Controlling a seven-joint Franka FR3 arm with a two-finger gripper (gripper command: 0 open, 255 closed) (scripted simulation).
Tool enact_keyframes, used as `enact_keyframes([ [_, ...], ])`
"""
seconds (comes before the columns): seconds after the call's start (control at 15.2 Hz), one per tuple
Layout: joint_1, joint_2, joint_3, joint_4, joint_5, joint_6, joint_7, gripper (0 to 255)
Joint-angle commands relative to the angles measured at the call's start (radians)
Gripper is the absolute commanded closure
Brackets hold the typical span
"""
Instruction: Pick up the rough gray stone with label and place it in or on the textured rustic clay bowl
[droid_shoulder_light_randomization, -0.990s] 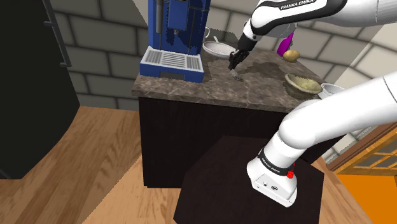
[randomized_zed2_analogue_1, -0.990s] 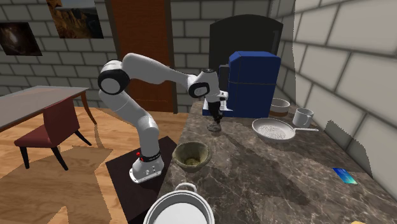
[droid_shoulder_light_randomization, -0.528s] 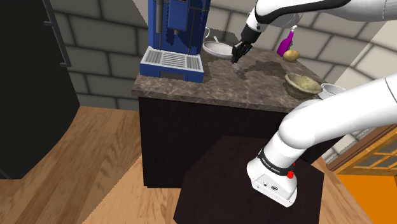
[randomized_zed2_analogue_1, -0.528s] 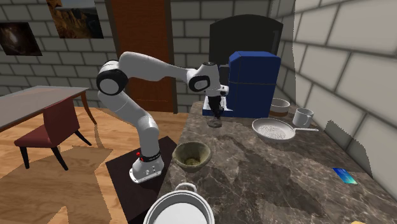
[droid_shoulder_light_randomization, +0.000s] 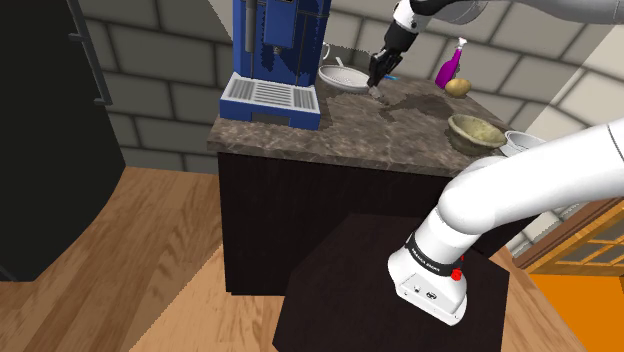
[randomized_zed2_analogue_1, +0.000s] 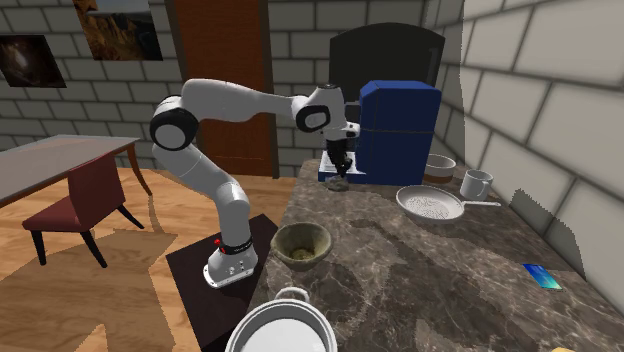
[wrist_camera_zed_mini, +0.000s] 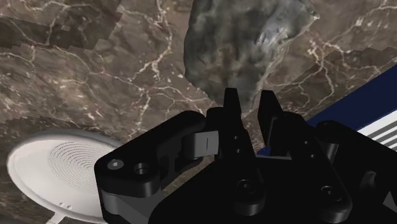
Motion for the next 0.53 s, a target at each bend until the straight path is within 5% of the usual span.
enact_keyframes([
  [0.0, 0.001, 0.001, 0.000, 0.027, 0.001, -0.026, -0.002, 255],
  [0.46, 0.006, 0.005, 0.010, 0.123, 0.008, -0.119, 0.001, 255],
])
